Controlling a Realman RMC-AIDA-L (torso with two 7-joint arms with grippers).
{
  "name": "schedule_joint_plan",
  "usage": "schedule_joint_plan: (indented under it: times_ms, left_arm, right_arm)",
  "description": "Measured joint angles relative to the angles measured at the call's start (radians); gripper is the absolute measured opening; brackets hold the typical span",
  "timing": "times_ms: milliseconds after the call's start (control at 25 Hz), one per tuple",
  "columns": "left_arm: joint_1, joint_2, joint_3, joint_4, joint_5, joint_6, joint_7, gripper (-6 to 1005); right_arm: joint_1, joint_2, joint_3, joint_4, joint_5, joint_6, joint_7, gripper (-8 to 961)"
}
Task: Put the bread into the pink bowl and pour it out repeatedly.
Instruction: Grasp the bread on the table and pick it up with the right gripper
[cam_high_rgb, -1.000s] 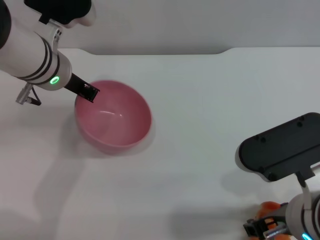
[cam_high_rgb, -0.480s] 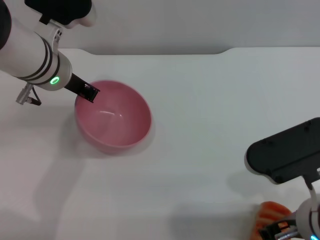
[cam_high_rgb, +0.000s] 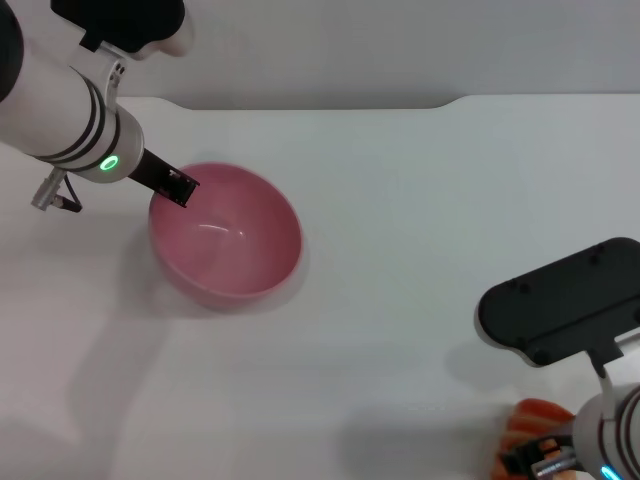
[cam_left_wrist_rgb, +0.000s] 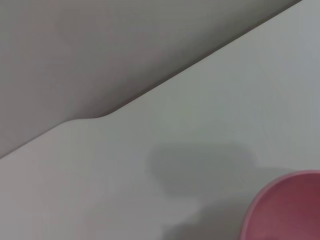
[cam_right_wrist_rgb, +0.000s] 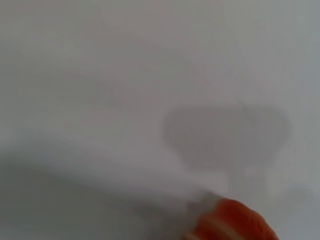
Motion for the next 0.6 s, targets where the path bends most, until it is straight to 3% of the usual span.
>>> schedule_joint_plan:
  times_ms: [600]
  left_arm:
    - [0.004,0.0,0.0,0.003,-0.004,0.0,0.004,47]
  right_arm:
    - [0.015,-0.003,-0.029,0.049,0.011,-0.046,-0.001,753]
